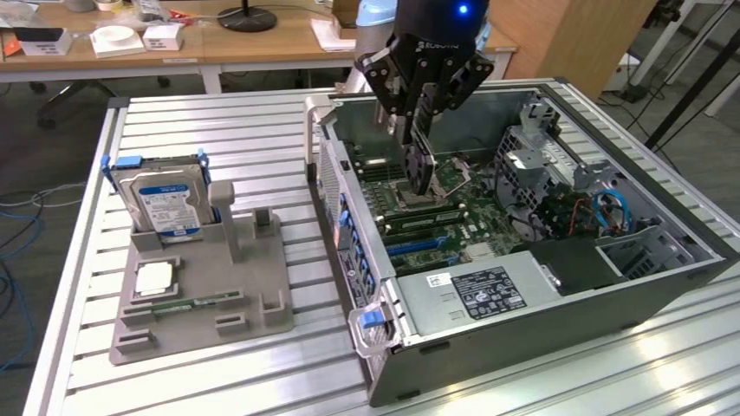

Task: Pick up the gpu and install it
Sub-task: 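Pick up the gpu and move the gpu toward the slot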

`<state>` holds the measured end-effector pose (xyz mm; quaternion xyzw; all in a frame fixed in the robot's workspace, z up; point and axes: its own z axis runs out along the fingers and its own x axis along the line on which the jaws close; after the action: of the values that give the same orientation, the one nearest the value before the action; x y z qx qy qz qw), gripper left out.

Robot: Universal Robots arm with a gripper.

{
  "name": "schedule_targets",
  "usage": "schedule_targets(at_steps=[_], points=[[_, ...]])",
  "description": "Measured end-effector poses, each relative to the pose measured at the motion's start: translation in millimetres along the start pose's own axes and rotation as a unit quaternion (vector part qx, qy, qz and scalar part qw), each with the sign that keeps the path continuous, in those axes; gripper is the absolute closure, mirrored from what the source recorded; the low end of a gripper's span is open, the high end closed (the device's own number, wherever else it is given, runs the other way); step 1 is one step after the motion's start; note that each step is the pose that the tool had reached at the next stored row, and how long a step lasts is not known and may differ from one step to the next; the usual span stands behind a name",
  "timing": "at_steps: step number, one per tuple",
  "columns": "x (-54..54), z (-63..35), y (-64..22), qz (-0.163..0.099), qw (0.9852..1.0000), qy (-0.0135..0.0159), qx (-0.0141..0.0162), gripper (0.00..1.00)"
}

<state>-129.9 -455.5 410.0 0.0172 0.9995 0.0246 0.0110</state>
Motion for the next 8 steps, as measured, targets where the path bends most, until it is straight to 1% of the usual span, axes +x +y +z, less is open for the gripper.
schedule_targets(at_steps=[3,8], points=[[-2.3,0.0,0.1,0.0,1.0,0.0,0.0,0.74],[-9.3,0.2,0.3,0.0,1.0,0.0,0.0,0.74]])
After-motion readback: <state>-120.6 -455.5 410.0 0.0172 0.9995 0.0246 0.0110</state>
